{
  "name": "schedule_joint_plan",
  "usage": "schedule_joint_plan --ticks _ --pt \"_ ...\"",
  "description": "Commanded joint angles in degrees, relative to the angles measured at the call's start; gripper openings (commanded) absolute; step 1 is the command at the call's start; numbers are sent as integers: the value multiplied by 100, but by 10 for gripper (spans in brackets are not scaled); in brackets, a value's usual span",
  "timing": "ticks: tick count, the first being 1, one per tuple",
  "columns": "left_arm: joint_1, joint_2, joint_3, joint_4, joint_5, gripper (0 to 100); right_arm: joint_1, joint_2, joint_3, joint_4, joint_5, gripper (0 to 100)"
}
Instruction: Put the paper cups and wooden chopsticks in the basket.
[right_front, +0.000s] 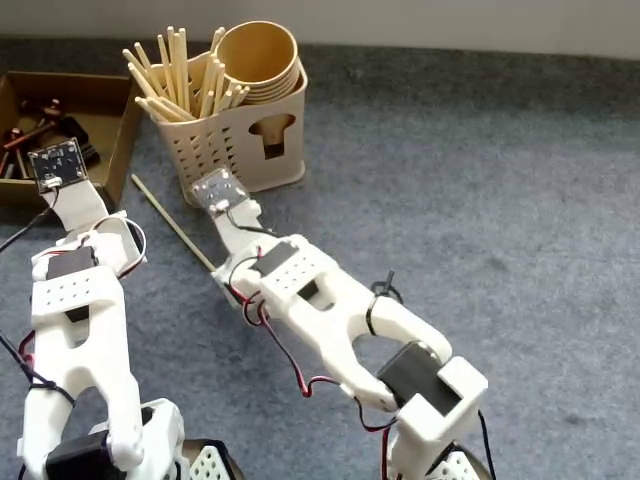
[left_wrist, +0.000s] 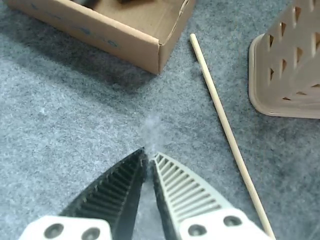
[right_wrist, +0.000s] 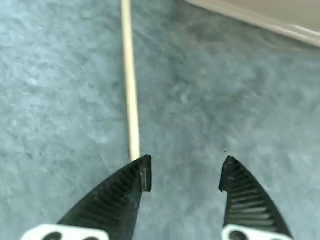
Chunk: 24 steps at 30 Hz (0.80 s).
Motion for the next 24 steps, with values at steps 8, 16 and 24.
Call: schedule_joint_plan --ticks 8,16,24 --pt "-40 -207 -22 -88 -9 5 -180 1059 -75 -1156 -26 227" --pt "-40 -207 -22 -88 -9 5 -251 637 -110 -954 -26 208" --pt "-40 -198 -22 -88 -18 5 -374 884 -127 -804 132 63"
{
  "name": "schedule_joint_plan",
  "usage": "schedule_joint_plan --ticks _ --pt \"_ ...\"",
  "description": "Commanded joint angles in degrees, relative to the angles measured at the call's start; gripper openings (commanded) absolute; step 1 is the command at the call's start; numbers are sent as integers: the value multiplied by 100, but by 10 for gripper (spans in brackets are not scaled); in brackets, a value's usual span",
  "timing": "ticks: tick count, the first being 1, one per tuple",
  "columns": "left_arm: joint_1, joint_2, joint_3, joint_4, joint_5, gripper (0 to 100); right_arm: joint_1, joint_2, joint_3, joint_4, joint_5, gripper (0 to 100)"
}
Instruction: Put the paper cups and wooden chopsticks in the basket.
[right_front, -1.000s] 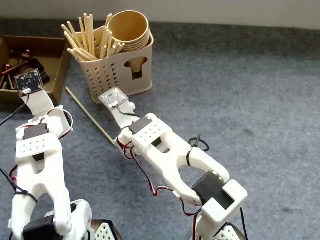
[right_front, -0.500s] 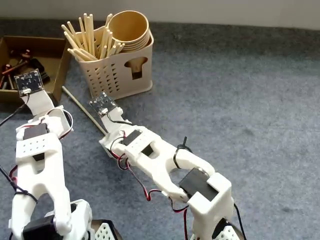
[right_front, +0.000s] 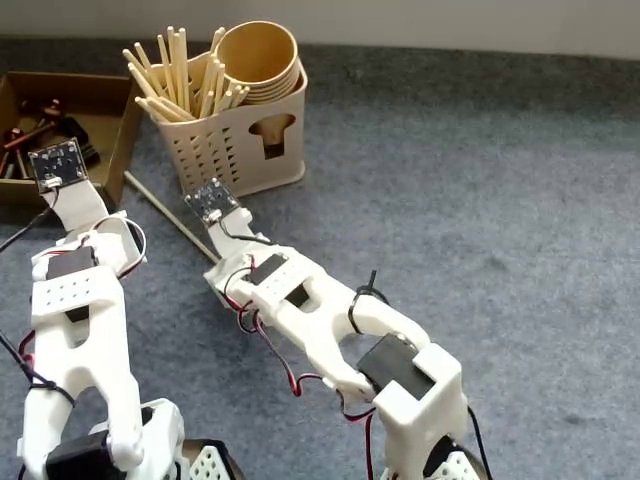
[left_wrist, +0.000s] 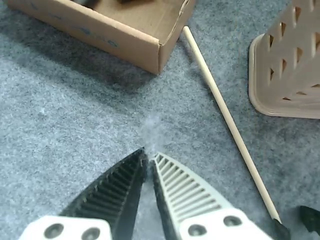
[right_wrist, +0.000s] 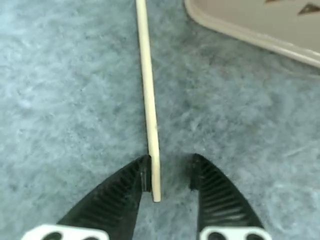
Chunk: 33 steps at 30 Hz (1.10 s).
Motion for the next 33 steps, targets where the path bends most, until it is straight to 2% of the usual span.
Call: schedule_joint_plan --ticks 1,4,11,16,25,29,31,33 --pt "-40 -198 -22 -88 -18 5 -215 66 -66 127 325 62" --pt "-40 -198 -22 -88 -18 5 -215 66 -101 418 765 59" --pt "-40 -198 -22 -88 -18 5 -163 40 -110 1376 844 29" --pt "-48 -198 -31 -88 -26 5 22 -567 -84 2062 1600 5" --pt "-48 -198 -31 -88 -26 5 163 -1033 40 2053 1538 22" --pt "-48 -198 -31 -88 -26 5 110 -1033 40 2070 545 159" --pt "-48 -198 -31 -88 -26 5 92 -1024 40 2053 440 211" --pt "-48 -198 -31 -88 -26 5 4 -1024 40 2053 448 214"
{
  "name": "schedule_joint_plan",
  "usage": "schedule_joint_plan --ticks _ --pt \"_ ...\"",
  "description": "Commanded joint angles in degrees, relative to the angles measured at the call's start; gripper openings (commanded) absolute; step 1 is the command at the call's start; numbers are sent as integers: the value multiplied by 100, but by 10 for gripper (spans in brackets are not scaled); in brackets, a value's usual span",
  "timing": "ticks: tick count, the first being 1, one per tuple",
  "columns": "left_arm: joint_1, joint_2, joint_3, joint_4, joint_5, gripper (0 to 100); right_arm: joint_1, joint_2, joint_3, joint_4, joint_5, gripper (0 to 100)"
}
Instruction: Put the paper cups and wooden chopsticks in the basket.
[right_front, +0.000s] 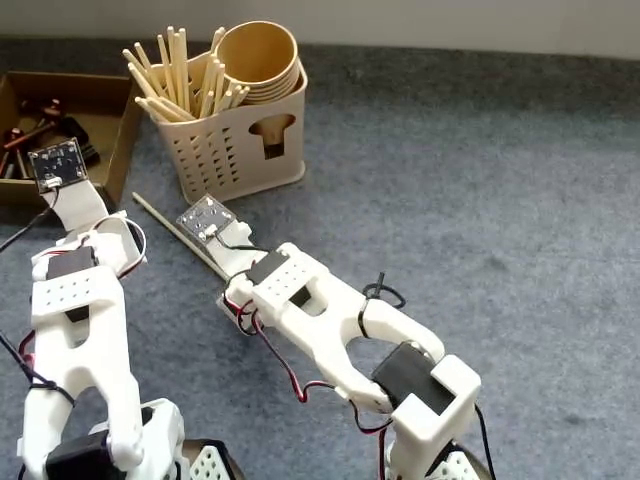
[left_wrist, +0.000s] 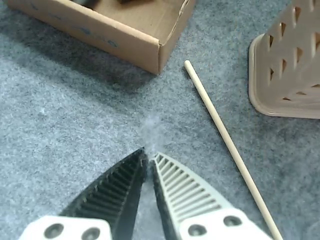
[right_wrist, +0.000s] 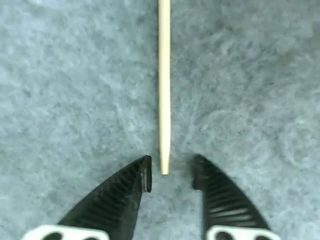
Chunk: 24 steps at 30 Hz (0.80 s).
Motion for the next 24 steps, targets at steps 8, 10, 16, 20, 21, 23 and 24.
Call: schedule_joint_plan --ticks 8,10,16,20,21,23,24 --pt "-48 -198 -31 -88 -26 5 -242 -224 48 -936 -141 213" --pt "-48 -198 -31 -88 -26 5 -189 -171 277 -1297 -105 207" --pt "-48 -189 -31 -88 -26 5 31 163 523 -1385 -88 82" --pt "-48 -189 -31 -88 -26 5 92 40 567 -1376 527 18" --pt "-48 -189 -31 -88 -26 5 92 -31 576 -1376 695 2" --pt "-48 -189 -31 -88 -26 5 110 -215 664 -1059 897 5" --pt "-48 -189 -31 -88 -26 5 119 -330 690 -796 958 5"
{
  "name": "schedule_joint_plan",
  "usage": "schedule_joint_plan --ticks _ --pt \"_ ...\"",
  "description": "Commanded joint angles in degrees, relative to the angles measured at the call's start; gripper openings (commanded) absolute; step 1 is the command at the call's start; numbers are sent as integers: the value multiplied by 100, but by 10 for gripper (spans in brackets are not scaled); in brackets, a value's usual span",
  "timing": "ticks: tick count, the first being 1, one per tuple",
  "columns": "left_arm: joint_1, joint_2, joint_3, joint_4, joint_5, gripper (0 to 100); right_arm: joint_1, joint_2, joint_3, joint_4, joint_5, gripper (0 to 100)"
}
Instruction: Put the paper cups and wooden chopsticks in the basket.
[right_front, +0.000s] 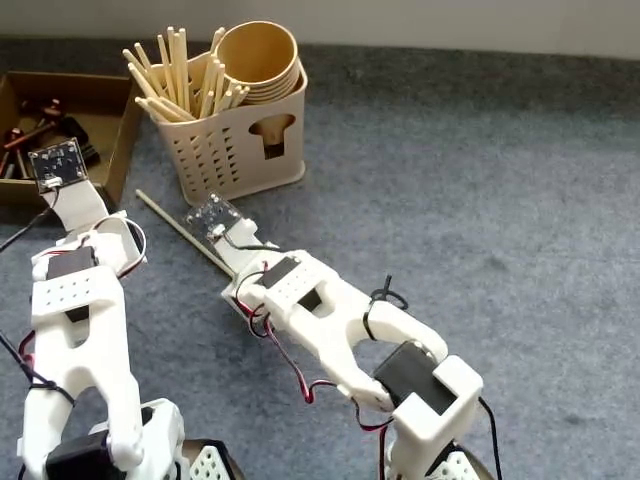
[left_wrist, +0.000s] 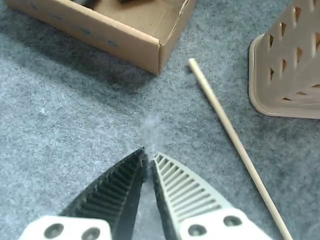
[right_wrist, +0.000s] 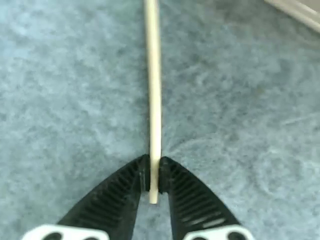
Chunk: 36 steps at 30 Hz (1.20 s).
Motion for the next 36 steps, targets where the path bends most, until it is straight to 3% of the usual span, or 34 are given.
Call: schedule_joint_plan --ticks 1,8,21,25,28,32,36 --pt "-48 -189 -31 -88 -26 5 13 -453 101 760 325 5" --pt "-48 -189 -31 -88 -26 5 163 -1719 136 2563 862 5" --pt "-48 -171 -31 -185 -26 5 1341 -3011 110 5288 2453 7" --pt "-48 -171 -31 -185 -26 5 1446 -3055 92 5446 2444 104" --pt "-48 -171 -31 -185 -26 5 1420 -3046 92 5393 1943 204" --pt "-48 -171 -31 -185 -26 5 1182 -3064 92 5033 1591 178" --pt "-57 -171 -31 -185 -26 5 620 -3055 127 3899 1046 131"
